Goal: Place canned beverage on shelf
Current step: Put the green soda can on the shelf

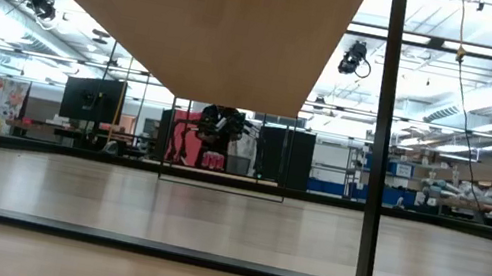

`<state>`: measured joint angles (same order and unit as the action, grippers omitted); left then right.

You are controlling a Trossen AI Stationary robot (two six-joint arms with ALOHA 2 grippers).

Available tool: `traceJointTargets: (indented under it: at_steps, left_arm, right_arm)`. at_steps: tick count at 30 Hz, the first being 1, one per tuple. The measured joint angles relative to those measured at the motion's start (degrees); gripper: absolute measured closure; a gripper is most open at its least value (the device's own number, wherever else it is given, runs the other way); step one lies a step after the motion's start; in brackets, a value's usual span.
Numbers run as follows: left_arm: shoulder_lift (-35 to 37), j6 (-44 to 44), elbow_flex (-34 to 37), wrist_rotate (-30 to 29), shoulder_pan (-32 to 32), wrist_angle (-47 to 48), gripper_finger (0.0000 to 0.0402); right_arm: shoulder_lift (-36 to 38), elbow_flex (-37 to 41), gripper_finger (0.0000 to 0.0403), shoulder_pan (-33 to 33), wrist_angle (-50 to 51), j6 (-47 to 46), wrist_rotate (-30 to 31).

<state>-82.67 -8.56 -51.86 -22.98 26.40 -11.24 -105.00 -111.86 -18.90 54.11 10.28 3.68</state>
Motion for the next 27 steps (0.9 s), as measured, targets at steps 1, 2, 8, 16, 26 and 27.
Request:
traceJointTargets:
  at_steps: [1,2,8,16,26,27]
  left_arm:
    - [0.01,-0.02,-0.02,-0.37,0.02,-0.14,0.0095]
    - [0.04,-0.04,-0.07,-0.72,0.0,-0.16,0.0095]
    - [0.22,-0.51,-0.04,-1.59,0.53,1.4,0.0095]
    - [2.7,-1.67,-0.11,-9.33,4.43,5.33,0.0095]
    - [5.66,-3.28,-0.13,-23.25,11.95,10.85,0.0095]
    - [5.66,-4.36,-0.14,-24.15,12.49,11.62,0.0095]
  right_arm:
    - [0.27,-0.81,0.0014,-0.04,0.72,-0.04,0.73]
    - [0.49,-1.48,0.0009,-0.31,1.58,-0.1,1.62]
    - [2.19,-3.03,0.0008,-1.98,6.05,-1.04,7.68]
    - [4.8,-3.0,0.0009,-4.79,17.95,-12.03,16.81]
    - [10.04,4.83,0.0009,-11.64,19.99,-22.25,27.15]
    - [10.92,6.11,0.0009,-12.22,19.84,-23.39,27.79]
